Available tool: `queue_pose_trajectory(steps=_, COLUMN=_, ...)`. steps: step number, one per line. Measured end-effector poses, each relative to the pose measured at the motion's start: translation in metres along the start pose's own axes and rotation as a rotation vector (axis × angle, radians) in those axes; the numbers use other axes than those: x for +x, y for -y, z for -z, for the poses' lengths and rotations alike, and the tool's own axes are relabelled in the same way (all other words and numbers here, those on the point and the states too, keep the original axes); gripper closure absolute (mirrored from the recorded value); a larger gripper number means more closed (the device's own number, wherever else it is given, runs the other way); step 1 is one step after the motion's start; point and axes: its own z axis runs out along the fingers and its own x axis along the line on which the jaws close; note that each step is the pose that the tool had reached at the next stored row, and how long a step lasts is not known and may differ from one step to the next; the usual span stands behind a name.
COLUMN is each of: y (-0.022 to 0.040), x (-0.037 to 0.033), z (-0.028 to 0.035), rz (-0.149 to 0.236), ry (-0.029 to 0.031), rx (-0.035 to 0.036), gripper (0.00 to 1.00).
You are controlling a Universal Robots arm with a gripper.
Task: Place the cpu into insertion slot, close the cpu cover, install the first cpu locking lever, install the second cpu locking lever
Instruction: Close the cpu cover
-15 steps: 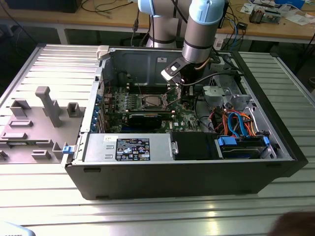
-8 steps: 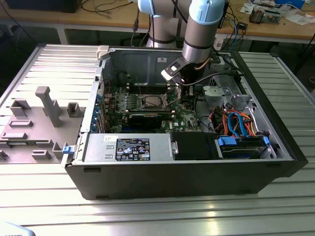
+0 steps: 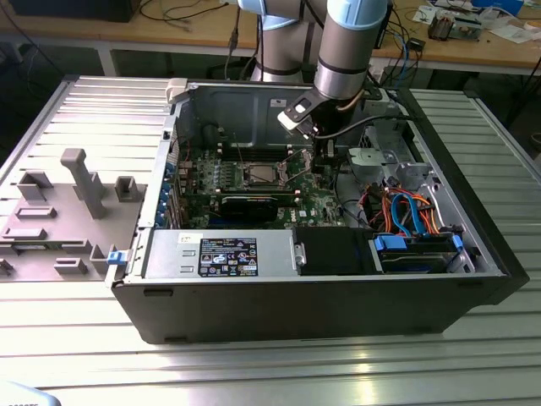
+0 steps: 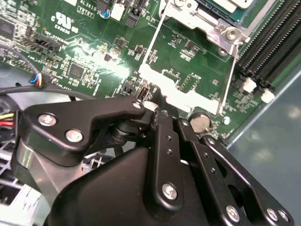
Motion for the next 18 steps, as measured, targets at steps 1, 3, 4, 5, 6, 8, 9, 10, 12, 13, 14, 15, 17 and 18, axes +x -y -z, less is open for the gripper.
queue_pose_trajectory(steps=1, y=0.0, x=-0.0001, z=0.0046, rz=0.0, ry=0.0001, rx=0.0, gripper=0.89)
queue_pose_trajectory(steps=3, y=0.0, x=-0.0001, z=0.0081, rz=0.0, ry=0.0001, rx=0.0, gripper=0.89)
queue_pose_trajectory(steps=4, y=0.0, x=-0.0001, z=0.0084, rz=0.0, ry=0.0, rx=-0.0001, gripper=0.89)
queue_pose_trajectory(steps=5, y=0.0, x=-0.0001, z=0.0084, rz=0.0, ry=0.0, rx=-0.0001, gripper=0.89)
queue_pose_trajectory(steps=6, y=0.0, x=-0.0001, z=0.0084, rz=0.0, ry=0.0, rx=0.0, gripper=0.89)
queue_pose_trajectory(steps=8, y=0.0001, x=-0.0001, z=0.0084, rz=0.0, ry=0.0003, rx=-0.0001, gripper=0.89)
queue_pose_trajectory(steps=9, y=0.0008, x=-0.0002, z=0.0085, rz=0.0, ry=0.0005, rx=0.0, gripper=0.89)
queue_pose_trajectory(steps=10, y=0.0017, x=-0.0002, z=0.0085, rz=0.0, ry=0.0006, rx=0.0, gripper=0.89)
queue_pose_trajectory(steps=12, y=0.005, x=-0.0002, z=0.0084, rz=0.0, ry=0.0004, rx=-0.0001, gripper=0.89)
queue_pose_trajectory(steps=13, y=0.0072, x=-0.0002, z=0.0084, rz=0.0, ry=0.0004, rx=-0.0001, gripper=0.89)
queue_pose_trajectory(steps=14, y=0.0085, x=-0.0003, z=0.0085, rz=0.0, ry=0.0007, rx=-0.0004, gripper=0.89)
queue_pose_trajectory(steps=15, y=0.0111, x=-0.0003, z=0.0085, rz=0.0, ry=0.0007, rx=-0.0005, gripper=0.89)
queue_pose_trajectory(steps=17, y=0.0151, x=-0.0004, z=0.0084, rz=0.0, ry=0.0005, rx=-0.0007, gripper=0.89)
queue_pose_trajectory(steps=18, y=0.0163, x=-0.0004, z=0.0084, rz=0.0, ry=0.0005, rx=-0.0007, gripper=0.89)
